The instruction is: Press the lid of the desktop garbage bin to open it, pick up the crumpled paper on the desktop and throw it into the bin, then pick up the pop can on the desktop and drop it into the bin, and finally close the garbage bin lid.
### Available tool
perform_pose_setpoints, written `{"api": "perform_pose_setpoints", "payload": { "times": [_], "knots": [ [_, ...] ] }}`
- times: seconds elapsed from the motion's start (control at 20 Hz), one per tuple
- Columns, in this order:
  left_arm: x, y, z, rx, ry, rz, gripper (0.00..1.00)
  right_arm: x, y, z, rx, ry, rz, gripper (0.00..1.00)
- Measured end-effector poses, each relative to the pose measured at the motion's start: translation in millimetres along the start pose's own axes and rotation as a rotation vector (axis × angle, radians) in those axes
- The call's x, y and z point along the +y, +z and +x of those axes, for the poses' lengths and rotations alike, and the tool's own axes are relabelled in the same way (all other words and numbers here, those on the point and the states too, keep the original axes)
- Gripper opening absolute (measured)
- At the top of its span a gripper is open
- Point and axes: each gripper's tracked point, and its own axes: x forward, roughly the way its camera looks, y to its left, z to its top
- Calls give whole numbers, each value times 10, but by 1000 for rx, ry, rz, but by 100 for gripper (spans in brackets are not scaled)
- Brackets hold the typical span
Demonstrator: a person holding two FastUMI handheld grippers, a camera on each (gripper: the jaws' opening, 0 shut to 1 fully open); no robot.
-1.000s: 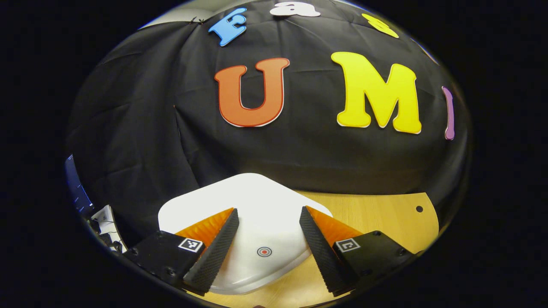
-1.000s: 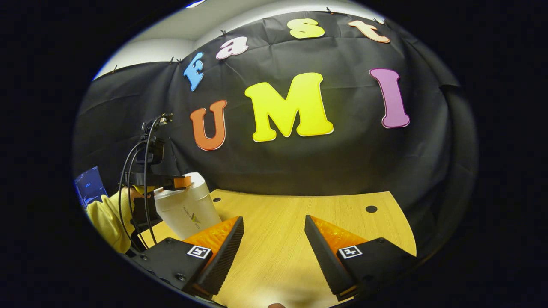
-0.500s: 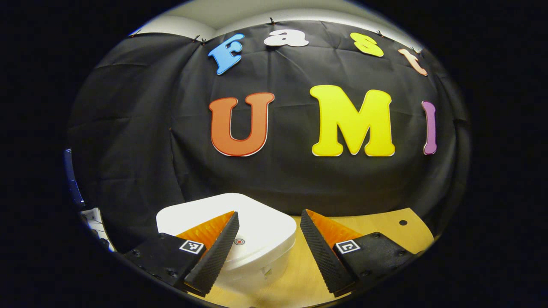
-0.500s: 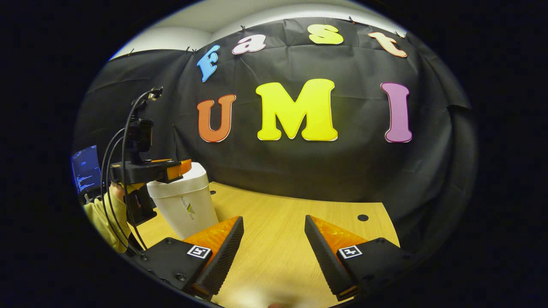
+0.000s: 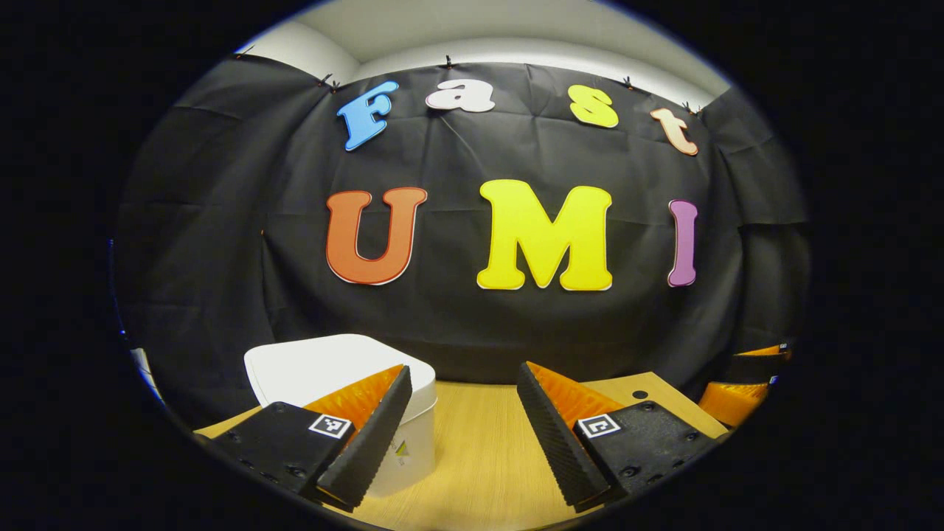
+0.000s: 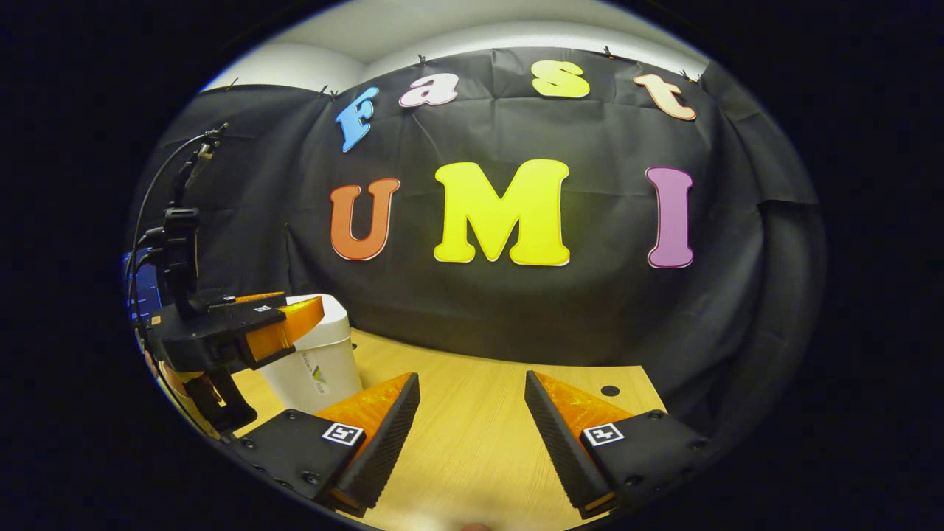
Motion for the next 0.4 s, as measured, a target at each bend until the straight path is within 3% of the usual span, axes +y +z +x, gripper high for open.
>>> {"api": "perform_pose_setpoints", "payload": {
  "times": [0.4],
  "knots": [
    [-46,222,-227,-52,-49,-24,95,58,89,-136,-26,-33,-20,92]
  ]
}}
